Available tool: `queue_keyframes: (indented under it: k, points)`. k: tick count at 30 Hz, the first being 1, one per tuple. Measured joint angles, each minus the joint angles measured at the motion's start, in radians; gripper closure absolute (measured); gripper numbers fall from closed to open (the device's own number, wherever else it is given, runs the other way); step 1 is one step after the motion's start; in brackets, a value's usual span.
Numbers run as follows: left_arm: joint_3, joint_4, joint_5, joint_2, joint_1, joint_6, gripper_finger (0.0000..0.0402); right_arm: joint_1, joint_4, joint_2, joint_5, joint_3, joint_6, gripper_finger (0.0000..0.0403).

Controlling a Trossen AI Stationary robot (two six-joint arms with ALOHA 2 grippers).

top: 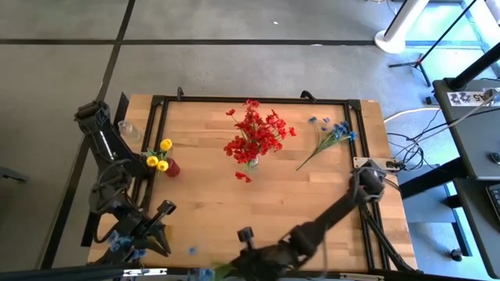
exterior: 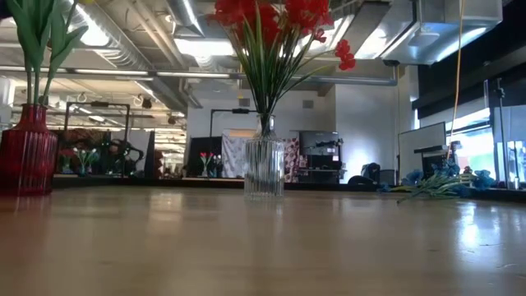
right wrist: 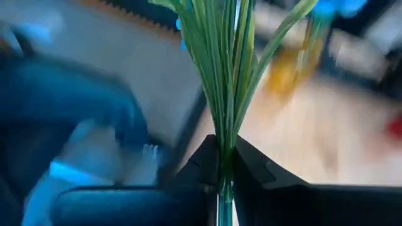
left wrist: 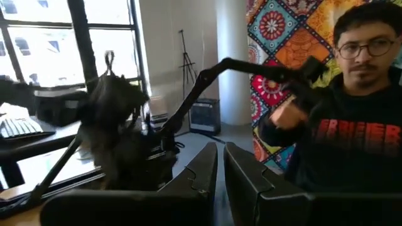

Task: Sort flowers into vase by color
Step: Put the bottom blue flower into the yellow vase

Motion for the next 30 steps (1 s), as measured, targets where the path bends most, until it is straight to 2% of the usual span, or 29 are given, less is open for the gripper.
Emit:
queue_keyframes:
  k: [5,9,16,21,26,30]
  points:
    - [0.000,0.001,-0.026,0.016,0.036,0.004,0.0376,0.046,0.262,-0.040,0.037,0.003,-0.134,0.0381]
    - [0.000,-0.008,-0.100,0.016,0.060,-0.007,0.0376,0.039,0.374,-0.034,0.036,0.000,-0.151,0.0390]
    - [0.000,-0.008,-0.144,0.016,0.060,0.013,0.0376,-0.004,0.608,-0.034,0.084,0.000,-0.211,0.0382]
    - [0.000,-0.002,-0.140,0.016,0.065,-0.004,0.0376,-0.053,0.622,-0.031,0.109,0.000,-0.214,0.0390]
    - [0.000,-0.004,-0.138,0.034,0.079,-0.055,0.0374,-0.094,0.616,-0.022,0.202,0.001,-0.192,0.0387]
    - [0.000,-0.008,-0.163,0.070,0.102,-0.078,0.0349,-0.116,0.594,-0.022,0.188,0.001,-0.150,0.0382]
